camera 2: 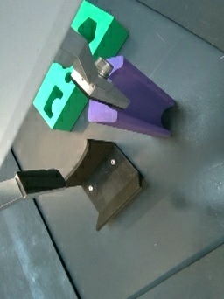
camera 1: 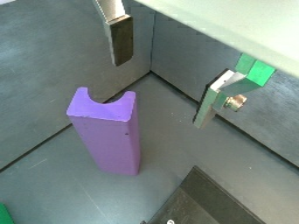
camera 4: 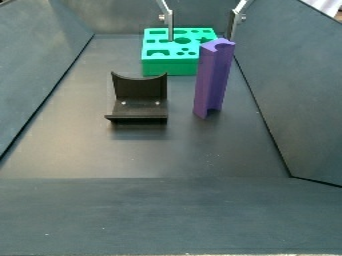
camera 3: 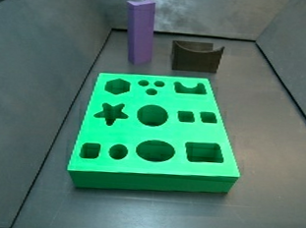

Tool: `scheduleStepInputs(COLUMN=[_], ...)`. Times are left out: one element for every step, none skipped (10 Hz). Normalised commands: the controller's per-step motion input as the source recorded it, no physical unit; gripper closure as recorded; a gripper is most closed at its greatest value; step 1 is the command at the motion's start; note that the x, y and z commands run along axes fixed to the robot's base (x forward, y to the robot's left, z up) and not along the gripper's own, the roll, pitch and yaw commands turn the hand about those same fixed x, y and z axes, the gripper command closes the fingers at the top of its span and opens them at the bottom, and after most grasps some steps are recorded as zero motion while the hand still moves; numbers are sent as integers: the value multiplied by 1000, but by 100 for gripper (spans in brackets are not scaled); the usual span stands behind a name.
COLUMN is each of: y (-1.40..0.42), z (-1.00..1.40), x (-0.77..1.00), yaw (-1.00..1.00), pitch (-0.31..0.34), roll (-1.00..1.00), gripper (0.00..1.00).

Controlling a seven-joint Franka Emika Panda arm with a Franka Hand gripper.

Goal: Pick up the arch object. Move up. Move to above the board. Insert the arch object.
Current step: Pick up the arch object.

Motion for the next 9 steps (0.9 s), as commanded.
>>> scheduleStepInputs(y=[-9,-520,-363,-189,-149,-177,-249,-349,-360], z=[0,-163,-291,-214,-166,-114,-69,-97,-171], x=[-209,-454,-406,-200,-171,-151,-51,-126,-109], yaw=[9,0,774,929,877,871,806,603,569], pitch=[-14,-31,-119,-67,-54,-59,-57,-19,-27], roll=[94,214,111,69,137,114,96,197,183], gripper=[0,0,0,0,0,0,0,0,0])
